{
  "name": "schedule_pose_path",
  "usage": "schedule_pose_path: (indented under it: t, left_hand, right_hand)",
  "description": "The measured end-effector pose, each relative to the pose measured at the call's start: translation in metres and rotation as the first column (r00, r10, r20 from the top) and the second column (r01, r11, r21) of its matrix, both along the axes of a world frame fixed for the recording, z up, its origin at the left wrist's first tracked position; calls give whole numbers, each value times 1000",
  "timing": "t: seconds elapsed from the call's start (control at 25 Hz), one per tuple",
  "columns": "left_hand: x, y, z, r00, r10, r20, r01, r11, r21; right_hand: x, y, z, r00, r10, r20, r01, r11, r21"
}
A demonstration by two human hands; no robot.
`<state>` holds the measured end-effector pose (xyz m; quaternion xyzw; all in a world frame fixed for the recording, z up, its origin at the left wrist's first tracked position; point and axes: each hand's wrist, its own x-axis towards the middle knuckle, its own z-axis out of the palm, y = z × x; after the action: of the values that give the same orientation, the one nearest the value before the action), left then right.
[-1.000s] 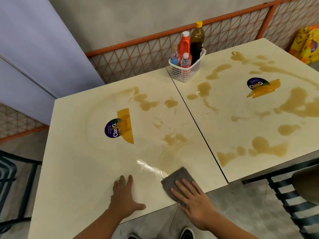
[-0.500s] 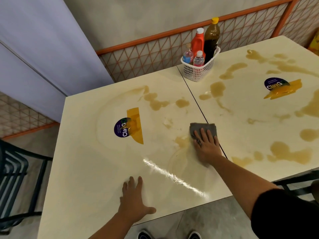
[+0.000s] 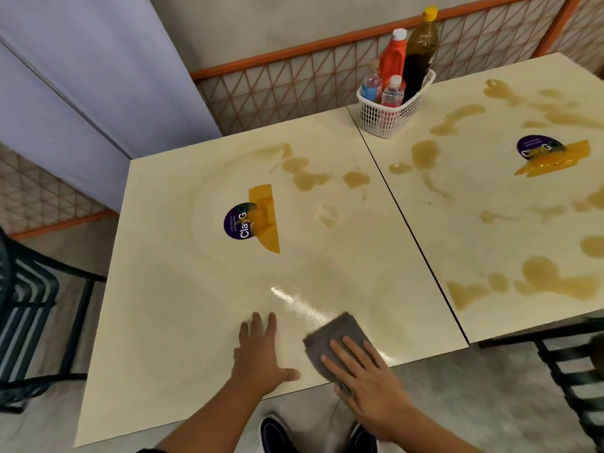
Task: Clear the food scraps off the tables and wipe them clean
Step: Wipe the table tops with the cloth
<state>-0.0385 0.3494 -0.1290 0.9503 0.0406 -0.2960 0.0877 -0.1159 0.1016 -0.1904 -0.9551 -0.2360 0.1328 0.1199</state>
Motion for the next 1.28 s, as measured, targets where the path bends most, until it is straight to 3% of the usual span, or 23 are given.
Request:
schedule_pose_path:
  t: [0.12, 0.28, 0.56, 0.64, 0.76, 0.84, 0.92, 1.08, 1.28]
  left_hand:
    - [0, -2, 0, 1000, -13, 3, 13, 1000, 13]
    - [1, -5, 0, 1000, -17, -4, 17, 999, 37]
    - [0, -3, -2, 999, -36, -2, 36, 998, 49]
    - [-1, -3, -2, 999, -33, 4, 32, 998, 51]
    - [-1, -4, -2, 1000, -23, 11, 23, 999, 38]
    - [-1, -5, 0, 1000, -20, 8, 19, 999, 35]
    - [-1, -6, 0, 1000, -16, 8, 16, 999, 34]
    - [-1, -7, 1, 1000, -26, -7, 26, 998, 59]
    - [-1, -8, 3, 1000, -19, -15, 20, 998, 57]
  right_hand:
    - [-18, -63, 4, 998, -45, 51, 47, 998, -50]
    - [29, -114, 9, 961, -274, -21, 272, 959, -81]
    - [136, -54, 12, 875, -482, -48, 474, 872, -118]
    - [109, -22, 7, 910, -414, -24, 412, 908, -71]
    - [29, 1, 6, 988, -152, -2, 152, 988, -16]
    - [-1, -27, 11, 1000, -18, 24, 19, 1000, -23]
    - [-4, -72, 11, 997, 0, 72, 7, 995, -95]
    - [32, -126, 11, 970, -244, -11, 241, 963, -121]
    - [82, -47, 9, 886, -462, -24, 457, 882, -112]
